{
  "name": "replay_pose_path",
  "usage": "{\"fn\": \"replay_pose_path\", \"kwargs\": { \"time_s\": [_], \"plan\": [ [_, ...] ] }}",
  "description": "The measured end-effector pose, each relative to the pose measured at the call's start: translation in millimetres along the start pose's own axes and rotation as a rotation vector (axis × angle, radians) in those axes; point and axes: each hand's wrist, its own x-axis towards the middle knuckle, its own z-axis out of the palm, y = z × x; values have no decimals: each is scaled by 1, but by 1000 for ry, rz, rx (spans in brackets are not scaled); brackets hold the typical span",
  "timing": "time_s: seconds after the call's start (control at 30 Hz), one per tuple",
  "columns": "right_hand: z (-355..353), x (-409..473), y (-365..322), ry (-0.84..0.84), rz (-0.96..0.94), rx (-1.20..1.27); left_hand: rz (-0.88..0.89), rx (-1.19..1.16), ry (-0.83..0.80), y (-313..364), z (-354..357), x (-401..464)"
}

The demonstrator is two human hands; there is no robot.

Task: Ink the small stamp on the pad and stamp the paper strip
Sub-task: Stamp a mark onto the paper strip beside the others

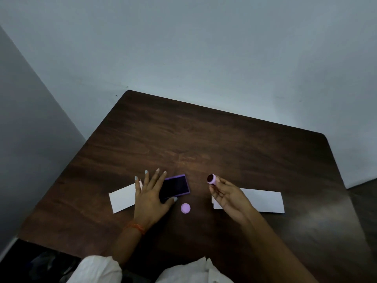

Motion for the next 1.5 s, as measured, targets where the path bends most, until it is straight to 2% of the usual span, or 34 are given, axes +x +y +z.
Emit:
{"fn": "replay_pose_path", "kwargs": {
  "time_s": [0.2, 0.3, 0.47, 0.57, 0.7, 0.8, 0.9, 1.2, 1.5],
  "plan": [
    [-35, -25, -18, -13, 39, 292, 156, -101, -41, 61, 13, 7],
    [-50, -29, -22, -9, 25, 303, 248, -96, -114, 88, 28, 7],
    [-72, -29, -26, -19, -61, 204, 296, -37, -178, 110, 50, 10],
    [-81, -24, -27, 53, -210, 41, 308, 9, -176, 115, 58, 13],
    [-88, -20, -26, 308, -503, -484, 291, 75, -178, 119, 65, 17],
    [-88, -17, -22, 353, -751, -803, 278, 113, -198, 120, 69, 19],
    [-91, -8, -17, 391, -865, -1058, 264, 147, -217, 119, 72, 20],
    [-88, 8, -15, 399, -866, -1450, 264, 201, -236, 115, 81, 23],
    [-81, 13, -17, 359, -651, -1776, 264, 238, -265, 112, 84, 25]
  ]
}}
